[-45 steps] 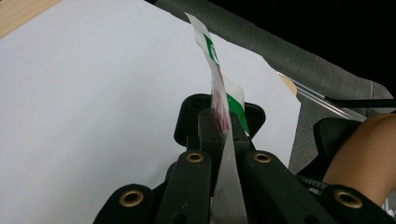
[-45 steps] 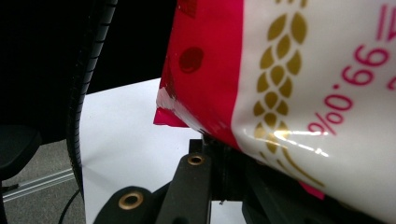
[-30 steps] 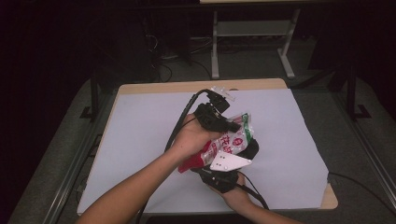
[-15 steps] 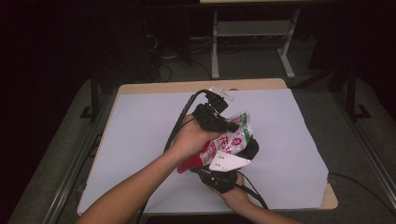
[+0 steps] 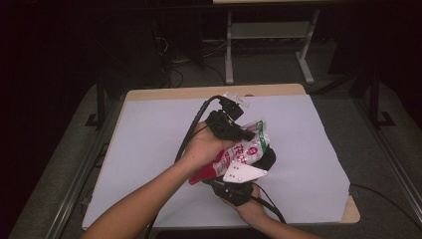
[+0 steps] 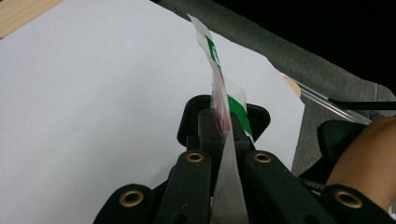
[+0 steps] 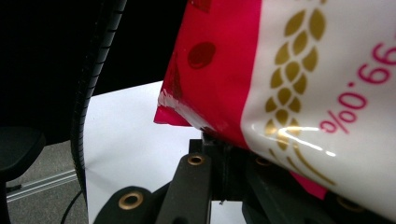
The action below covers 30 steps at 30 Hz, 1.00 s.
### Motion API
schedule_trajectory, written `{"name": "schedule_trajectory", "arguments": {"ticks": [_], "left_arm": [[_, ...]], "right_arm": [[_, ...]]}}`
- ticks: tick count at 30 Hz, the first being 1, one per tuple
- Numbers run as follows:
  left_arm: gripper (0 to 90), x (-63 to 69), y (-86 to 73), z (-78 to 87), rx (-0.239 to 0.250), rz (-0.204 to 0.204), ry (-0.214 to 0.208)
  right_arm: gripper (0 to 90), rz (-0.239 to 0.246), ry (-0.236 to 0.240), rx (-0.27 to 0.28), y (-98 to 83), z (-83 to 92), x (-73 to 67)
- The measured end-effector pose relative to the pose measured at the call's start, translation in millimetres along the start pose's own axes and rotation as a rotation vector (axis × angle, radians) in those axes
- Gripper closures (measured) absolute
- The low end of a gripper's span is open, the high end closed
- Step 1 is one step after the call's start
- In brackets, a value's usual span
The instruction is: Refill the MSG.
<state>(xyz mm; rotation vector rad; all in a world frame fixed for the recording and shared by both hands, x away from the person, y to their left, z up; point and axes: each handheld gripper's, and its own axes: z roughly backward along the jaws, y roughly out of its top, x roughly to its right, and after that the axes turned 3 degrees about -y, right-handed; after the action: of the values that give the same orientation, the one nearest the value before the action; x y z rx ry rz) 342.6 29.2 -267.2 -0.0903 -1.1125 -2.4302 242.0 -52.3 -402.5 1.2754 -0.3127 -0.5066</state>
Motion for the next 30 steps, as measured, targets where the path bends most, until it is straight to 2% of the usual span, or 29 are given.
{"name": "schedule_trajectory", "arguments": {"ticks": [18,30], "left_arm": [[90.0,-0.7,0.1,1.1,0.005,0.012,0.003],[90.0,-3.9,0.4,2.7,0.004,0.005,0.013]], "right_arm": [[90.0,0.001,0.004,0.003,1.1,0.0,-0.3],[90.0,-0.011,0.012,0.013,1.6,-1.9,0.0]]}}
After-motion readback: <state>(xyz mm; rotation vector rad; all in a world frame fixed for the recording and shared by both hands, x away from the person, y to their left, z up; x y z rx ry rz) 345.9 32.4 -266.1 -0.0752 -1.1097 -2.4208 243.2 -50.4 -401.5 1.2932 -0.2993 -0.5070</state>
